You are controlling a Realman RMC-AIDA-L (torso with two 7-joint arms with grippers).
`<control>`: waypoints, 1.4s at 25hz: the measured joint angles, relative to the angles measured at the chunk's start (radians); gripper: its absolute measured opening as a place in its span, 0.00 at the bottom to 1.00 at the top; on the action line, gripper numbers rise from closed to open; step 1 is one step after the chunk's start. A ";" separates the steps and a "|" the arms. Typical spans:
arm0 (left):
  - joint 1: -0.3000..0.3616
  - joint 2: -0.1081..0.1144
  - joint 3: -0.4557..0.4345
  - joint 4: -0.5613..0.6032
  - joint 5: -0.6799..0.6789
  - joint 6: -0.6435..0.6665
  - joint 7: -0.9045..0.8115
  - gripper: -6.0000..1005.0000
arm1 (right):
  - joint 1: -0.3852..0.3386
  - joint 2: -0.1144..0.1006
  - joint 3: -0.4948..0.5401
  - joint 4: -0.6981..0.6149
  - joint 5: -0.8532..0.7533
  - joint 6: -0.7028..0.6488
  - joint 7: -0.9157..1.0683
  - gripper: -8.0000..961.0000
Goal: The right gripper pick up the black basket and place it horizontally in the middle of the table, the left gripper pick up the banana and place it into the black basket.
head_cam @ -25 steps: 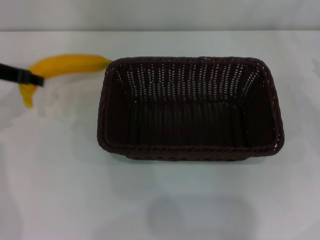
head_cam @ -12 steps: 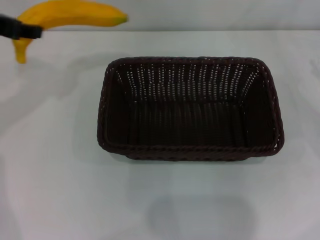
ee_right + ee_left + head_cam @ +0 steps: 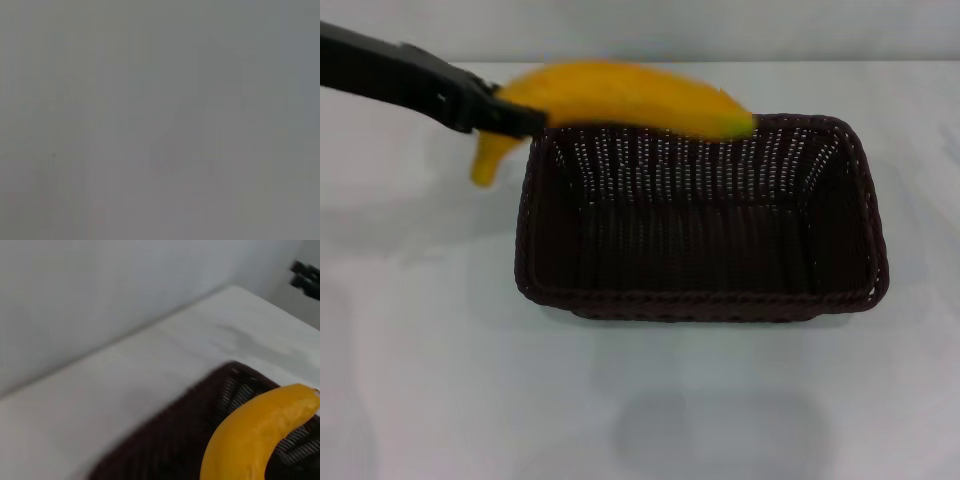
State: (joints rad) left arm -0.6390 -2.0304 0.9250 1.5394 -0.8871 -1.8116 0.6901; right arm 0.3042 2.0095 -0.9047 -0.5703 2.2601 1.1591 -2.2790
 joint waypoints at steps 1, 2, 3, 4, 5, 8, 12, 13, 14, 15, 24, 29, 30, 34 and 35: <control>-0.013 -0.001 0.012 -0.029 0.001 -0.010 -0.001 0.49 | -0.001 0.000 0.000 0.000 0.000 0.000 -0.002 0.91; -0.026 -0.003 0.022 -0.053 0.004 -0.017 -0.003 0.49 | -0.002 0.000 0.000 0.000 0.000 0.000 -0.003 0.91; -0.034 -0.006 0.028 -0.071 0.006 -0.021 -0.005 0.49 | -0.002 0.000 0.000 0.000 0.000 0.000 -0.004 0.91; -0.039 -0.013 0.033 -0.079 0.009 -0.023 -0.005 0.49 | -0.002 0.000 0.000 0.000 0.000 0.000 -0.004 0.91; -0.042 -0.020 0.037 -0.084 0.010 -0.023 -0.002 0.50 | -0.003 0.000 0.000 0.000 0.000 0.001 -0.005 0.91; -0.043 -0.026 0.041 -0.084 0.011 -0.021 0.003 0.50 | -0.008 -0.002 0.007 0.000 0.001 0.001 -0.005 0.91; -0.024 -0.034 0.038 -0.081 0.005 0.052 0.054 0.65 | -0.024 -0.004 0.015 -0.003 0.001 0.001 -0.005 0.91; -0.015 -0.034 0.036 -0.080 0.004 0.068 0.066 0.72 | -0.029 -0.005 0.017 -0.004 0.001 0.001 -0.005 0.91; 0.000 -0.036 0.034 -0.077 0.002 0.099 0.081 0.75 | -0.034 -0.005 0.020 -0.006 0.001 0.001 -0.005 0.91; 0.014 -0.037 0.034 -0.072 -0.003 0.124 0.093 0.78 | -0.041 -0.005 0.028 -0.008 0.000 0.001 -0.005 0.91; 0.303 -0.050 0.036 -0.063 -0.390 0.437 0.386 0.88 | -0.098 -0.006 0.131 0.000 -0.003 0.043 -0.006 0.91; 0.479 -0.051 0.034 -0.233 -0.803 0.519 0.771 0.89 | -0.151 -0.008 0.149 0.004 -0.007 0.074 -0.053 0.91; 0.513 -0.051 0.034 -0.302 -0.907 0.517 0.872 0.88 | -0.158 -0.008 0.152 0.008 -0.006 0.084 -0.062 0.91; 0.588 -0.051 0.033 -0.571 -1.248 0.435 1.236 0.88 | -0.178 -0.008 0.203 0.087 0.001 0.188 -0.137 0.91; 0.594 -0.051 0.033 -0.635 -1.302 0.404 1.310 0.88 | -0.176 -0.008 0.224 0.121 0.001 0.217 -0.162 0.91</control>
State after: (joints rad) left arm -0.0446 -2.0817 0.9583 0.9040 -2.1888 -1.4081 2.0005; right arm 0.1278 2.0016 -0.6809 -0.4494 2.2610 1.3763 -2.4414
